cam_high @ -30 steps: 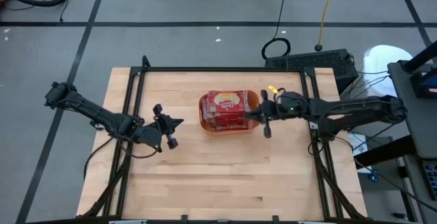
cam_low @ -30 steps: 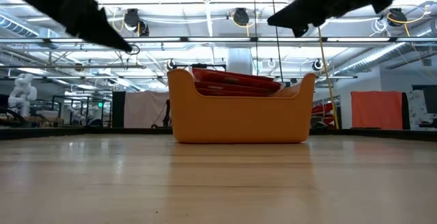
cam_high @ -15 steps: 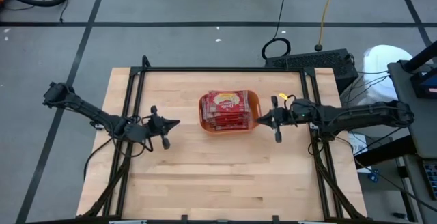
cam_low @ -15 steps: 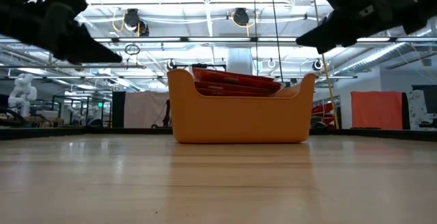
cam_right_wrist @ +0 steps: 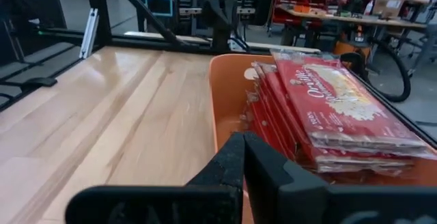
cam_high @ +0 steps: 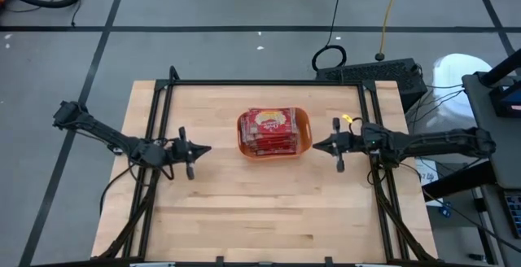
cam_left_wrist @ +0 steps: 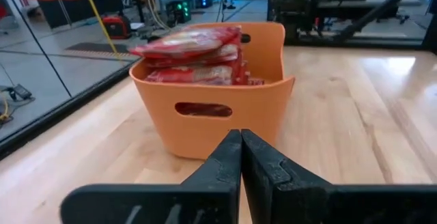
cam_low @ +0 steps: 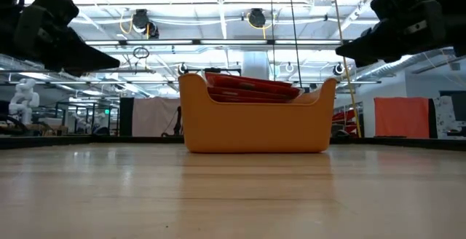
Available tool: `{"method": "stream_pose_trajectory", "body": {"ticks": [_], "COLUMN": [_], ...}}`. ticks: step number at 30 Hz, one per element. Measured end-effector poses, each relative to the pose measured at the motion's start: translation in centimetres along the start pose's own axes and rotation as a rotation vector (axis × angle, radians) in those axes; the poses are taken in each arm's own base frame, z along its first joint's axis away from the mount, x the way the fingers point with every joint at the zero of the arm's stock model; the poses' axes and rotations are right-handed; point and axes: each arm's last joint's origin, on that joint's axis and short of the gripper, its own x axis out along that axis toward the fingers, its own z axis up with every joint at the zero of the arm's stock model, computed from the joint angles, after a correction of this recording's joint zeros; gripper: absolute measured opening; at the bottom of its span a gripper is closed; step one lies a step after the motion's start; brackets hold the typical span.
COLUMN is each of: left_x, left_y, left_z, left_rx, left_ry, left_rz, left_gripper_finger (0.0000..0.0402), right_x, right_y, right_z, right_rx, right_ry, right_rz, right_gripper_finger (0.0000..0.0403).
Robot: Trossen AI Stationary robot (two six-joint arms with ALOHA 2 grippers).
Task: Sort popcorn bags into baskets
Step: Return to home position
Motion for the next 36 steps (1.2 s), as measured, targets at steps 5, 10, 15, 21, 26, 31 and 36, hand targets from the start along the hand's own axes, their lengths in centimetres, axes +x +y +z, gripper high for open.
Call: {"method": "stream_pose_trajectory", "body": {"ticks": [5, 10, 15, 21, 26, 31, 36], "left_x": [-0.3, -0.5, -0.6, -0.5, -0.4, -0.4, -0.4], "left_y": [0.3, 0.4, 0.4, 0.6, 0.7, 0.8, 0.9], "left_z": [0.2, 0.4, 0.2, -0.5, -0.5, -0.6, -0.7], "left_rx": [0.014, 0.021, 0.031, 0.02, -0.006, -0.021, -0.044], "left_ry": [-0.037, -0.056, -0.035, -0.017, -0.012, -0.008, -0.005], "left_rz": [-0.002, -0.003, -0.002, 0.01, 0.021, 0.049, 0.089], "left_gripper_finger": [0.0006, 0.001, 0.0011, 0.0009, 0.0012, 0.0004, 0.0017], "right_x": [-0.5, -0.8, -1.0, -1.0, -1.0, -1.2, -1.4], "right_y": [0.0, 0.0, -0.1, -0.1, 0.3, 0.5, 1.1], "right_z": [-0.4, -0.6, -0.6, -0.9, -2.2, -2.0, -1.6], "right_rx": [-0.001, 0.004, 0.022, 0.027, 0.023, 0.063, 0.062], "right_ry": [-0.002, 0.018, 0.024, 0.02, -0.008, -0.039, -0.077], "right_rz": [-0.021, -0.04, -0.076, -0.098, -0.081, -0.121, -0.115], "right_gripper_finger": [0.0, 0.0, 0.0, 0.0, 0.0, 0.0, 0.0]}}
